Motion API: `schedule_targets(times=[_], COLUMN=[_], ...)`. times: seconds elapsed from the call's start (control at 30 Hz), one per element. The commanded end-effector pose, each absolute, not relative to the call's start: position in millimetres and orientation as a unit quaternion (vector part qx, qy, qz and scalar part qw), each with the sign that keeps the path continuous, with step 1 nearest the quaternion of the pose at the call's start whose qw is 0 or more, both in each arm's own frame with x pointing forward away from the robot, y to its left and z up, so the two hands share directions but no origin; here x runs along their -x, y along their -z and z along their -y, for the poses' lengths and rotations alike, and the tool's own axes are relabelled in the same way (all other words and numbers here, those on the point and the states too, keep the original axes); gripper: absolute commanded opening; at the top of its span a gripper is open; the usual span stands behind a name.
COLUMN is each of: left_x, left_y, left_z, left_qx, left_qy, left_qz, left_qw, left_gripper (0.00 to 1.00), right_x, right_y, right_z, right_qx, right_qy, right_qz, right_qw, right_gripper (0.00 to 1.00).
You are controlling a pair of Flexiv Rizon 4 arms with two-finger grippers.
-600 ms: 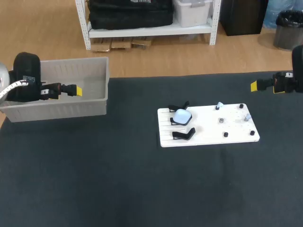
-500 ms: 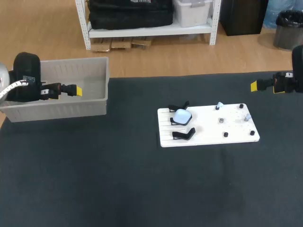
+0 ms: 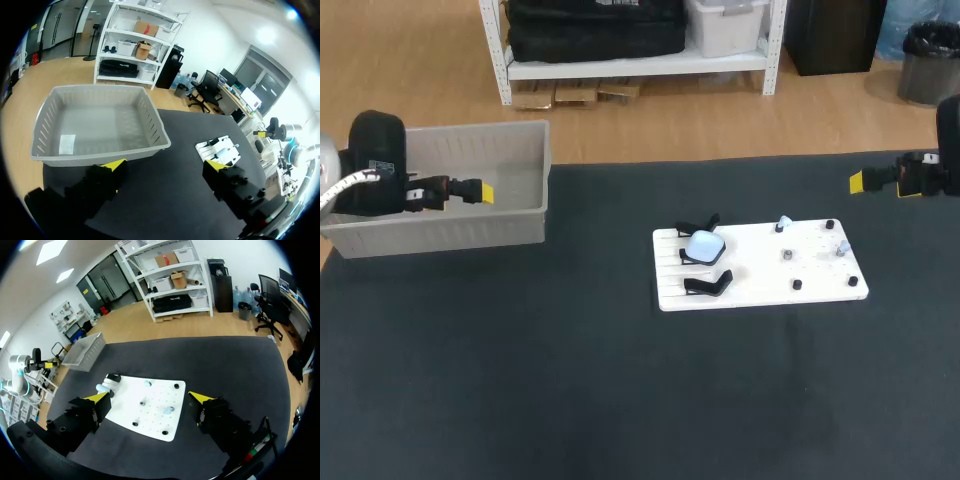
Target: Pick up each earbud case from the left stands, insert the matching earbuds, close the lid, and place the case in the box.
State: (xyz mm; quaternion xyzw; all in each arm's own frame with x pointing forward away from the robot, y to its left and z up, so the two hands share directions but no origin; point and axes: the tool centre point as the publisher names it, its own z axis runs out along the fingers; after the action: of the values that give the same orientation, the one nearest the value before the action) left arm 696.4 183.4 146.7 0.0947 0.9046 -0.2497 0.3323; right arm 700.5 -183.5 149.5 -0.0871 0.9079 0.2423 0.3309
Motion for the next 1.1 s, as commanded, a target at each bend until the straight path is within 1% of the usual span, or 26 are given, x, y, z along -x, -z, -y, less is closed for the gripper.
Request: schedule_targets(times=[0.03, 0.2, 0.67, 1.1], left_x=[-698, -702, -713, -725], left_y=[-151, -157, -162, -152], left_z=[-178, -159, -84, -23], left_qx=[-0.116, -0.193, -0.465, -0.594], left_qy=[0.255, 0.262, 0.291, 0.35], left_qz=[-0.901, -0.883, -0.762, -0.646], left_qw=[0.332, 0.339, 0.344, 0.327], left_gripper=[1.0, 1.0, 1.0, 1.0], right_x=[-701, -701, -701, -701], right_y=[-149, -149, -149, -149], right_z=[184, 184, 184, 184], right_qx=[0.088, 0.088, 0.088, 0.088], right_qy=[-0.244, -0.244, -0.244, -0.244], right_qz=[-0.907, -0.907, -0.907, -0.907], right_qw=[0.331, 0.331, 0.331, 0.331], right_gripper=[1.0, 1.0, 1.0, 1.0])
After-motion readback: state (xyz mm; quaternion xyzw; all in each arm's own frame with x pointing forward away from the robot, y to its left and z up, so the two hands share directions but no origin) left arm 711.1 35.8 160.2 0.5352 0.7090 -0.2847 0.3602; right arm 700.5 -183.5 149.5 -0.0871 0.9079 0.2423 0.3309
